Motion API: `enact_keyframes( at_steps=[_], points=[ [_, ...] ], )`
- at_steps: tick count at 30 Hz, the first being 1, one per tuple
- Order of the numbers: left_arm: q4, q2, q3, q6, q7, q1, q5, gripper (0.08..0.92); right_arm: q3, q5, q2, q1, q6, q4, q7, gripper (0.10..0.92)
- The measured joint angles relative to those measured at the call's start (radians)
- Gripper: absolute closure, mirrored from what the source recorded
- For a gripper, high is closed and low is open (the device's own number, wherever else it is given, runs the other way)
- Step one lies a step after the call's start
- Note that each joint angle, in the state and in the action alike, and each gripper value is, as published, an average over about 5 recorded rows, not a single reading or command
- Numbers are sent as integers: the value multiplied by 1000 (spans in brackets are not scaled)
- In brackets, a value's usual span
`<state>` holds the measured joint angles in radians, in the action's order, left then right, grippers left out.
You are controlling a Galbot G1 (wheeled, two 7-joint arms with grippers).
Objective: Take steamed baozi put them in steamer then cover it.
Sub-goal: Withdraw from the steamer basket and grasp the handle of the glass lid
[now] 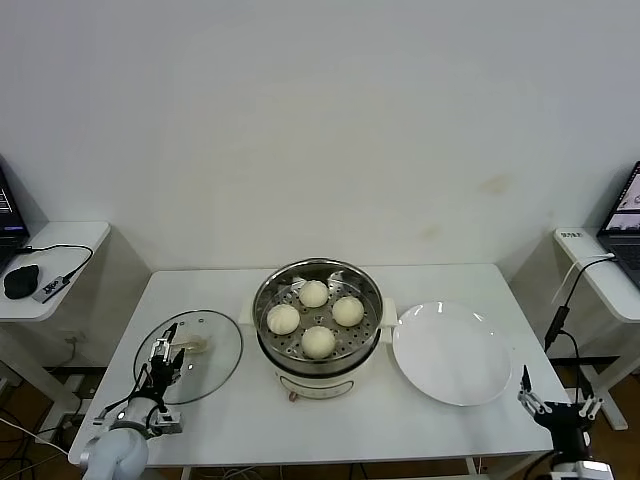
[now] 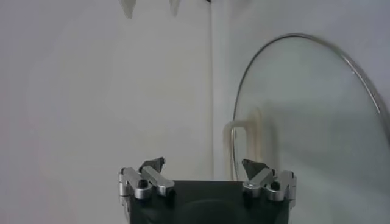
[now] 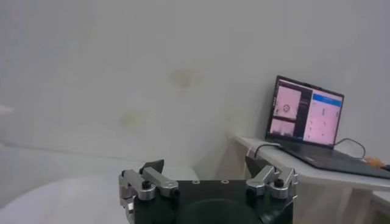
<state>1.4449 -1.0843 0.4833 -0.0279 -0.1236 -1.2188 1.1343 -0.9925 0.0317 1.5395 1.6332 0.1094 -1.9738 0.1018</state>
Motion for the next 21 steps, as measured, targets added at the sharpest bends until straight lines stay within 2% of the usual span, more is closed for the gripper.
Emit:
enact_keyframes(
  at_steps=[21],
  points=[
    [-127, -17, -37, 13, 4, 135, -4, 182, -7, -41, 19, 18, 22, 30, -5, 203]
  ],
)
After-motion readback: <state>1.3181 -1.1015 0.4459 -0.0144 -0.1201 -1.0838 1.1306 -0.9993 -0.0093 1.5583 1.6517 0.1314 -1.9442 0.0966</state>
